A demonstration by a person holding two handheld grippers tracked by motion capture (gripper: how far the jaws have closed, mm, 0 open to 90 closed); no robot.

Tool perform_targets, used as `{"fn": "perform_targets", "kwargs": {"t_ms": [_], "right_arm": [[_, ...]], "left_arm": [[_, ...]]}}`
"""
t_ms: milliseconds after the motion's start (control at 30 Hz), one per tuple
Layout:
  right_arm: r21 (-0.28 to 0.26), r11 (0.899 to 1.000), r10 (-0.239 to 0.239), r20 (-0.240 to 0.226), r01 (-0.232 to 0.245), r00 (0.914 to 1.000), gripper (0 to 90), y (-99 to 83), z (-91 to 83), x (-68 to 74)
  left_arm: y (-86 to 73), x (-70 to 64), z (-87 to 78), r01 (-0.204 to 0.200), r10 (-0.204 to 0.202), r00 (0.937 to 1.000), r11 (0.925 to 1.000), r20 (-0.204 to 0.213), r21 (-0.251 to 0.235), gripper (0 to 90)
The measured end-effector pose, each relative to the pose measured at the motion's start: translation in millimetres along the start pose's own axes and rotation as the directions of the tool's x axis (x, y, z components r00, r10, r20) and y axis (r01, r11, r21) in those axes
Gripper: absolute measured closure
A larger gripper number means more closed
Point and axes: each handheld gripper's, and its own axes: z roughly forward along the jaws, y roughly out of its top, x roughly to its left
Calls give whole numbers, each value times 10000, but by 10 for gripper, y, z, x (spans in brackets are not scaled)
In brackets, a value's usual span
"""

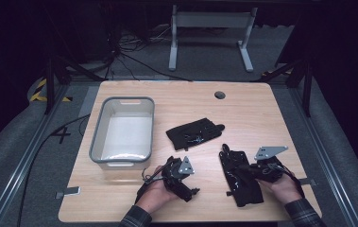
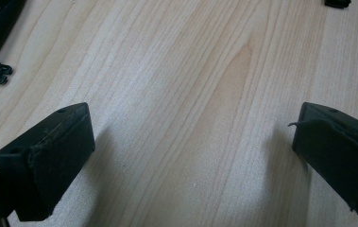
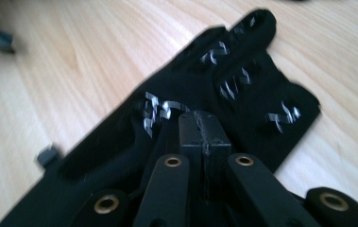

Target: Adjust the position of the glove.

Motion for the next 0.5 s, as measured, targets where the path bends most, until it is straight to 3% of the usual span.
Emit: {"fn": "perform_targets", "kwargs": {"t_ms": [133,300,500], "right_arm": [[79,10000,27,-75,-27,10000,900,-123,-101,31],[399,9992,60,-321,-47,9995,900,-243,-105,103],[394,9991,-102,-622,127,9980,900,-260,-105,226]], "left_arm": [[0,0,0,1,-1,10000,10000,-2,1,1],[0,0,0,-1,1,10000,10000,-1,-2,1],[0,1,0,-4,4,10000,10000,3,0,1]]}}
